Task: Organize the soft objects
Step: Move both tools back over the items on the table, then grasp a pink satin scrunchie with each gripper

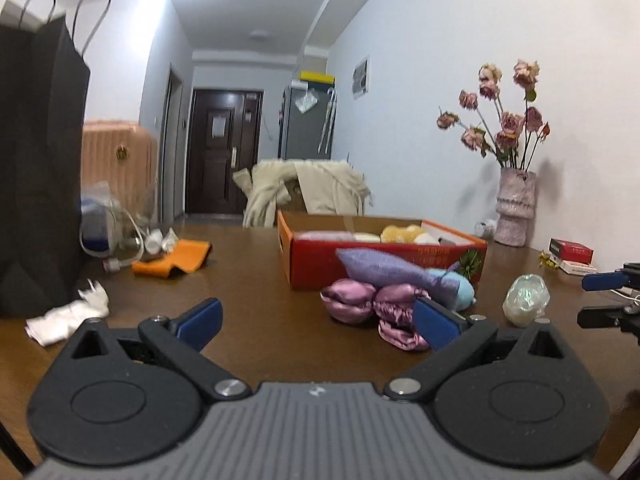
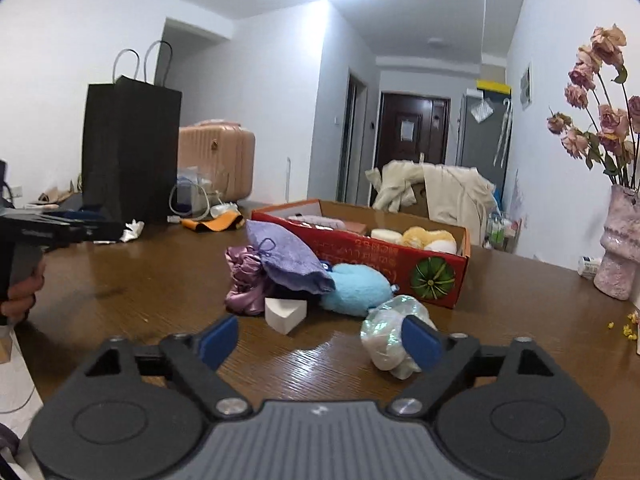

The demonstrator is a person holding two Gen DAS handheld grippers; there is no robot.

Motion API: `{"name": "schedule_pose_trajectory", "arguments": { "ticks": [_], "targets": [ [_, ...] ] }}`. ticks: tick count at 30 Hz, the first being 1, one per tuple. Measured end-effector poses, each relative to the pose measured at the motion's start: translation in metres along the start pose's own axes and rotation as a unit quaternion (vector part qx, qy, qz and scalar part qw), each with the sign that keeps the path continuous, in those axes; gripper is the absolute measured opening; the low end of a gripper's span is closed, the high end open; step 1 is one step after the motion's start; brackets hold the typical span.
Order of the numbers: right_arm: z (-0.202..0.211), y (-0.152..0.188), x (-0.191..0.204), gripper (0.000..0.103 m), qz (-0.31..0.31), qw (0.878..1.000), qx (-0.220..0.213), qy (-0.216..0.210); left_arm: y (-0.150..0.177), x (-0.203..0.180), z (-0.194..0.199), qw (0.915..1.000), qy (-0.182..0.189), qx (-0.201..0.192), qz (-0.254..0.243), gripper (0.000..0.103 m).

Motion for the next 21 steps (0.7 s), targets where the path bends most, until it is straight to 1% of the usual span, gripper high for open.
{"name": "schedule_pose_trajectory", "arguments": {
  "ticks": [3,10,15,18,21],
  "targets": [
    [-0.004,0.005,-0.002,0.089,-0.013,1.0,0.006,-0.003,0.002,-0.007,-0.007,0.9999,-0.002,0.015,-0.005,0.103],
    [-0.005,0.011,-0.007,0.089,-0.043,0.999,0.003,0.008,0.005,-0.025,-0.01,0.9986,0.021,0.024,-0.041,0.103],
    [-0.01,0.012,-0.009,0.089,-0.056,0.998,0.012,0.013,0.005,-0.03,-0.016,0.9981,0.038,0.035,-0.033,0.103],
    [-0.015,0.009,-0.011,0.088,-0.064,0.998,0.017,0.013,0.003,-0.028,-0.023,0.9973,0.048,0.049,-0.026,0.103],
    [-0.025,-0.003,-0.011,0.087,-0.079,0.996,0.032,-0.005,-0.013,-0.019,-0.04,0.9955,0.06,0.069,-0.023,0.103]
  ]
}}
Point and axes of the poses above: each gripper's, at about its wrist camera, not at the fingertips, and z roughly against the way its jaws point, x to its left, y to its underside, the point moved 1 cm from there along -z, roughly the way its jaws point, and after that the axes turned 6 degrees about -z, right-handed, at the moved point
